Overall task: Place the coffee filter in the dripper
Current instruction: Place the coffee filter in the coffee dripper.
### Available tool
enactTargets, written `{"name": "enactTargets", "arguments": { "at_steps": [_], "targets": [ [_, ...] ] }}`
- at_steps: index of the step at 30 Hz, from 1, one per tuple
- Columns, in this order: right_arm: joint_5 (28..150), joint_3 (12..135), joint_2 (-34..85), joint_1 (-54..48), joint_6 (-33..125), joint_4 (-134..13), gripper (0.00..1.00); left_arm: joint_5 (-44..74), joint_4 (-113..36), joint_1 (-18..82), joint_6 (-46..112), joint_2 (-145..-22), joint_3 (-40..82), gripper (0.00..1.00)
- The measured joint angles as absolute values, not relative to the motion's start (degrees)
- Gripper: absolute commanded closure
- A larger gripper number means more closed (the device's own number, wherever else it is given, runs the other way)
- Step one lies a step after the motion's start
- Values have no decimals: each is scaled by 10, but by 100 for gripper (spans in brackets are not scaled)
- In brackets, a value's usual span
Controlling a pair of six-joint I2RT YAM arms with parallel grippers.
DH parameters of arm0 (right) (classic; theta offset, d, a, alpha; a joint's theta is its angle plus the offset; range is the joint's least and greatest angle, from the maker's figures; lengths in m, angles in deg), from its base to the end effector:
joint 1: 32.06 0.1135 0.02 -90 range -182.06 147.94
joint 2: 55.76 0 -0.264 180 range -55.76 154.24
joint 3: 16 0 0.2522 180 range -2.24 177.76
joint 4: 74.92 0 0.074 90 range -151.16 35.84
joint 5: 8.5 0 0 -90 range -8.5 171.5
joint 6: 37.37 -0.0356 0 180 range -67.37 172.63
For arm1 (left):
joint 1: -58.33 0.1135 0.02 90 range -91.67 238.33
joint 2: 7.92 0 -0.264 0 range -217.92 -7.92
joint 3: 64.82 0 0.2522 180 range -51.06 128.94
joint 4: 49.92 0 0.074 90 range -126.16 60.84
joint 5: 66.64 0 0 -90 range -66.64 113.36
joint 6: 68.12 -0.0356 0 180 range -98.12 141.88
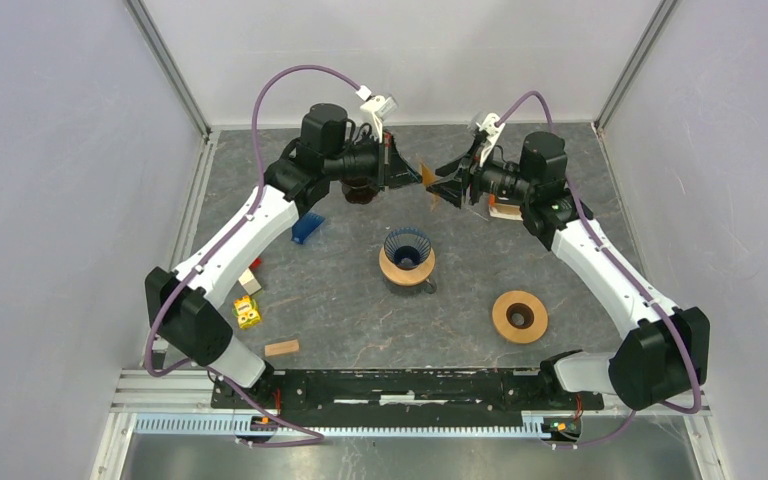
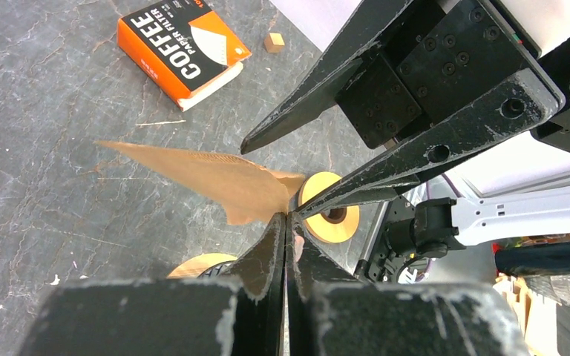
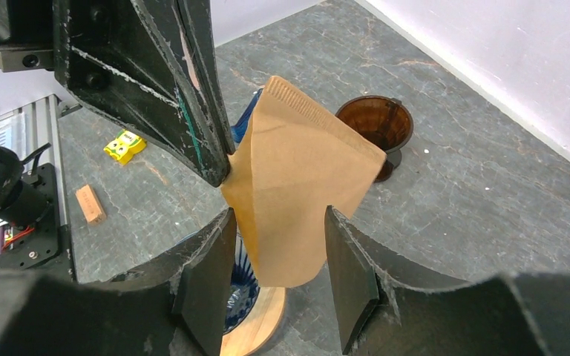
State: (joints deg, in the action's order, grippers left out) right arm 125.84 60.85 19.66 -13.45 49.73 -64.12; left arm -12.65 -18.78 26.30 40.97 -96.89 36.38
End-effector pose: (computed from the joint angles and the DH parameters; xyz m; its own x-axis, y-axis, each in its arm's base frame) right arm 0.2800 0.1205 0.3591 -0.1987 -0.0287 -0.9796 -0.8728 0.4598 0.1636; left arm 0.2932 -0.2081 0.3976 -0.5542 0.0346 -0.8317 0.7612 0.4255 -0.4895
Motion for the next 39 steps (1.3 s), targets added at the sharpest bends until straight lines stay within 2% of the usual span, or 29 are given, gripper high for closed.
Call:
{"name": "enactTargets", "arguments": {
  "at_steps": [27,39],
  "targets": [
    [1325,586,197,-155,458,-693,46,-127,-192,257,395,-963,356,98],
    [1284,586,196,-157,485,-671,50,-126,-196,251,395,-958,351,98]
  ]
}}
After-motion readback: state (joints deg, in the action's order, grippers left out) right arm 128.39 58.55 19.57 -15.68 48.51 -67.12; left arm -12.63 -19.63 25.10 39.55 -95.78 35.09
